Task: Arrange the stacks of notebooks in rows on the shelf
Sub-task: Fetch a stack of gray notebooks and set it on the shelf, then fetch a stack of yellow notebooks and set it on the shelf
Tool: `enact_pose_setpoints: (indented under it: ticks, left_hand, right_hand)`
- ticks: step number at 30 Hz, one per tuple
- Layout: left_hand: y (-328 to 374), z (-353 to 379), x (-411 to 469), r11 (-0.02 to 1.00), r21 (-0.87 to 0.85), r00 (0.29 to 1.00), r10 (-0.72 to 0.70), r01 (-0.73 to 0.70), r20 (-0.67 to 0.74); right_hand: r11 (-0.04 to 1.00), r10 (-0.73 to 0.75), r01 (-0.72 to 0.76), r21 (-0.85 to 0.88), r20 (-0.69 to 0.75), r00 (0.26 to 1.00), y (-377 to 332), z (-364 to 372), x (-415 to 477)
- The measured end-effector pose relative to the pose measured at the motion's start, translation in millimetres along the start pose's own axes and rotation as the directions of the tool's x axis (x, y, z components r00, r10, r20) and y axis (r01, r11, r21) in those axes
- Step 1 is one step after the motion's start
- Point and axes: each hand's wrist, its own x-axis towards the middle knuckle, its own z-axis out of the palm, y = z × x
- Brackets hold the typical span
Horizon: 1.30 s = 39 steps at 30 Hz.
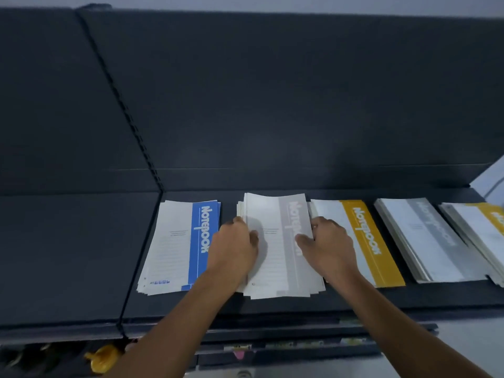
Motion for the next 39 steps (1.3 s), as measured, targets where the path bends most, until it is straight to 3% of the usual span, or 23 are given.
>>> enact_pose_setpoints:
  ticks: [14, 25, 32, 39]
  left_hand:
    - [10, 6, -8, 0.975, 0.190, 0.993, -0.104, 0.114, -0.060]
    - [-1, -15, -32, 0.982, 0.114, 0.981, -0.131, 0.148, -0.140]
    - [-46, -48, -48, 0.989, -0.085, 0.982, -0.130, 0.119, -0.137]
    - [-128, -99, -82, 0.952, -0.132, 0.934, -0.298, 0.276, -0.197]
  right_hand:
    - [0.965, -0.240, 0.241, -0.101, 0.019, 0.971, 9, 8, 10]
    - [0.912, -0.382, 0.377, -0.163, 0.000, 0.924, -2, 6, 5]
    - [0.819, -0.569, 0.571, -0.048, 0.059, 0.820, -59, 35, -7]
    - [0.671, -0.741, 0.728, 0.142, 0.188, 0.645, -149, 71, -42]
